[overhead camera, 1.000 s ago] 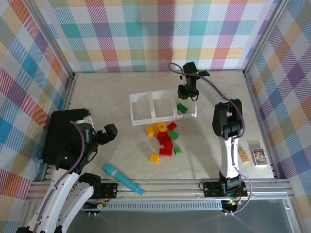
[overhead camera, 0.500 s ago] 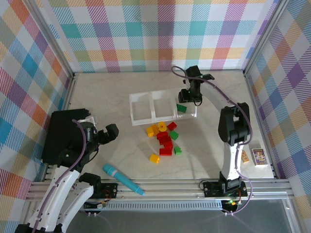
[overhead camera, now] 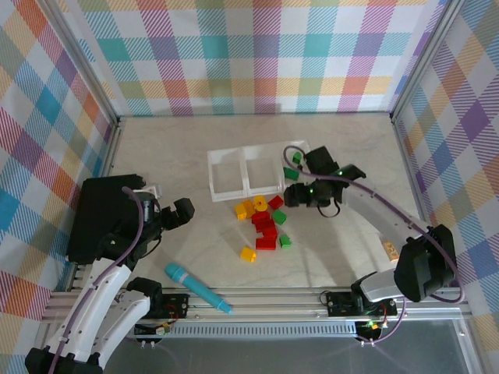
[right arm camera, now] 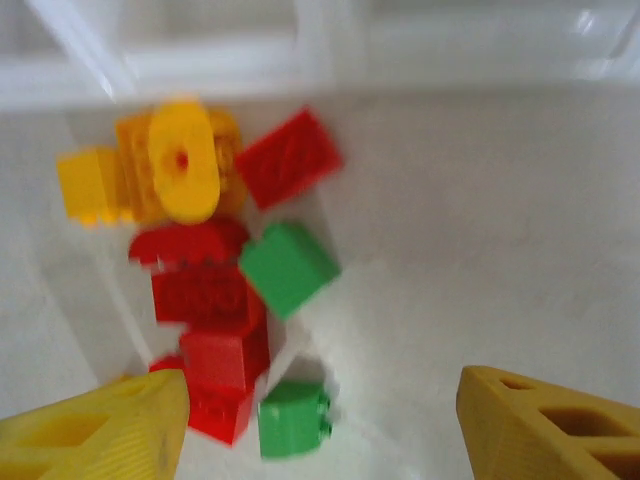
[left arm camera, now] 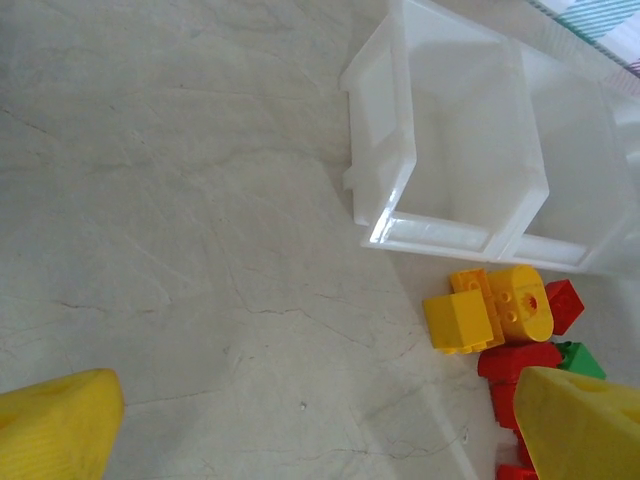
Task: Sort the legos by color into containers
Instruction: Pick up the lego from the bottom-center of the table.
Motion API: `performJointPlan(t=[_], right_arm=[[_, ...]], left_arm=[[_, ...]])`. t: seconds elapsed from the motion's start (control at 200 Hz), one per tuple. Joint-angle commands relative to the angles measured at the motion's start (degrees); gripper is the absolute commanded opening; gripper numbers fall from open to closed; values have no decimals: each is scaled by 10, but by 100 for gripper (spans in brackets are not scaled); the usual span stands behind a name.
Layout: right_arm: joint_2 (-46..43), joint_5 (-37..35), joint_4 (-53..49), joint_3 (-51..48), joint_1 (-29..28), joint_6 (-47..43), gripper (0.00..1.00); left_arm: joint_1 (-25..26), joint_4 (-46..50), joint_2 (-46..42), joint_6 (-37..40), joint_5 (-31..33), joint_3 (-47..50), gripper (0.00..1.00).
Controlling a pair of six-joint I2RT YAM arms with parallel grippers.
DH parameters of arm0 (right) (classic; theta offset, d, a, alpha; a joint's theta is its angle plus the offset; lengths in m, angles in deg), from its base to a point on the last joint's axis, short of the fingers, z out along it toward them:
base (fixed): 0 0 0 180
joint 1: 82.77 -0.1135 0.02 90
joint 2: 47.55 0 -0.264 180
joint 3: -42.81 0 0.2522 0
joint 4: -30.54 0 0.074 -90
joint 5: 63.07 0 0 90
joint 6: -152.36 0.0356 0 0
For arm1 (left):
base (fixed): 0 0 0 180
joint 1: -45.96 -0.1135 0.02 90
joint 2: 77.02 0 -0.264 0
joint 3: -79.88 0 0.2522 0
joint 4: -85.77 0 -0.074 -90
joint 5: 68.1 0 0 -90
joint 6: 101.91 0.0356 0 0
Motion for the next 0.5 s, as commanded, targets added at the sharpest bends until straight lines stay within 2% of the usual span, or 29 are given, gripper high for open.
performJointPlan(t=[0.0, 0.205, 0.495], right_arm=[[-23, 12, -10, -44, -42, 67, 77], [-14, -19, -14, -79, -115, 144, 78], [58, -52, -20, -73, -154, 158, 76]], left_arm=[[5, -20, 3, -3, -10, 2, 100], [5, -25, 6, -3, -11, 7, 100], [5, -21, 1, 2, -11, 5, 100]])
